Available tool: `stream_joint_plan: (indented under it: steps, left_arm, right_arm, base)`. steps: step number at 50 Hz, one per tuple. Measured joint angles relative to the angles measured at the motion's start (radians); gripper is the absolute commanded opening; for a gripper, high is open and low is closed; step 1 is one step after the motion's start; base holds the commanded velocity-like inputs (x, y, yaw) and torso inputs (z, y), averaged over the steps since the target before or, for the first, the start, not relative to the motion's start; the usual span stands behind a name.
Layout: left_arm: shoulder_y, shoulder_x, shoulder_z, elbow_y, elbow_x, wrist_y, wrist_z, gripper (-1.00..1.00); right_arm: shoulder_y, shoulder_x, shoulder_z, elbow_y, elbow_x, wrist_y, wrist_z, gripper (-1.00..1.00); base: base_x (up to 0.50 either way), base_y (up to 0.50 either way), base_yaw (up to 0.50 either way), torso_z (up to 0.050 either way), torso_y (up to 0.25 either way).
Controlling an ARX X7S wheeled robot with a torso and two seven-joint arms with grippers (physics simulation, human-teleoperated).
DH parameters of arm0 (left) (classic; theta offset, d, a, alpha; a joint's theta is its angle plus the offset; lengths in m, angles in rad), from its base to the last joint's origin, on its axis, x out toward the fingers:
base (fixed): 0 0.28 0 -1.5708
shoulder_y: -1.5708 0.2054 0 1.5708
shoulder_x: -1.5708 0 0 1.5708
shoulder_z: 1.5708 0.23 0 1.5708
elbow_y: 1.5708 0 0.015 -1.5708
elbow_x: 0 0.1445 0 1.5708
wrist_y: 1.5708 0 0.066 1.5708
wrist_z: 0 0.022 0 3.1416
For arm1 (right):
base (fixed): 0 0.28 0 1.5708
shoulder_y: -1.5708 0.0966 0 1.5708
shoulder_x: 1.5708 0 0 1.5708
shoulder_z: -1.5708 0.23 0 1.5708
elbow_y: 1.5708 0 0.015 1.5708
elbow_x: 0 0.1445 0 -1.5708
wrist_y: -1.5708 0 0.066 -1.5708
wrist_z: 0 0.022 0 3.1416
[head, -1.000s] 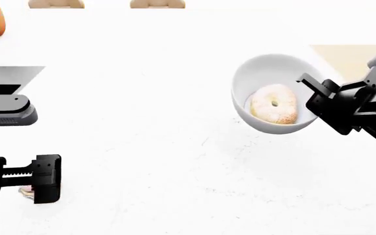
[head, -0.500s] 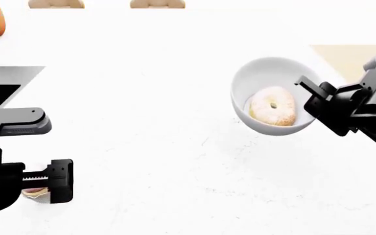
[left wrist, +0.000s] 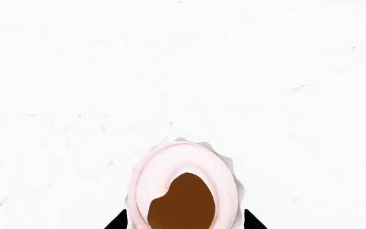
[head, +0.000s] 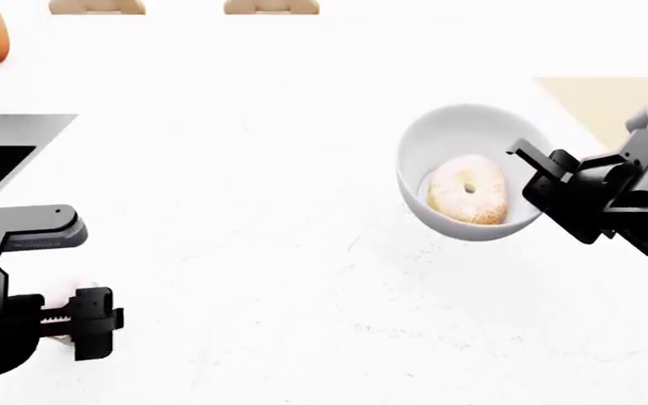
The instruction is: Pick up the bowl with donut and place it on the tray. Pick up the cupcake and place it on the tray.
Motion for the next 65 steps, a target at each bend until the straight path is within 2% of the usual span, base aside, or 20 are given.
stream_joint_plan:
  steps: [16, 28, 44, 65]
  left_arm:
    - [0.034, 0.003, 0.008, -0.035, 0.105, 0.042, 0.044, -1.0]
    - [-0.023, -0.025, -0.053, 0.017, 0.051, -0.018, -0.032, -1.0]
    - [-0.222, 0.069, -0.214, 0.026, -0.077, -0.075, -0.093, -1.0]
    - [-0.312, 0.142, -0.316, 0.02, -0.079, -0.086, -0.072, -1.0]
  right_arm:
    - [-0.021, 0.022, 0.009, -0.019, 0.006, -0.011, -0.01, -1.0]
    - [-0.016, 0.041, 0.015, -0.039, 0.003, 0.001, -0.017, -1.0]
    - [0.027, 0.055, 0.012, -0.058, -0.013, 0.058, -0.014, -1.0]
    - [0.06, 0.159, 0.083, -0.239, -0.083, 0.06, -0.075, -1.0]
  base:
    - [0.0, 0.0, 0.0, 0.0, 0.0]
    - [0.0, 0.0, 0.0, 0.0, 0.0]
    - [0.0, 0.0, 0.0, 0.0, 0.001]
    - [0.0, 0.0, 0.0, 0.0, 0.001]
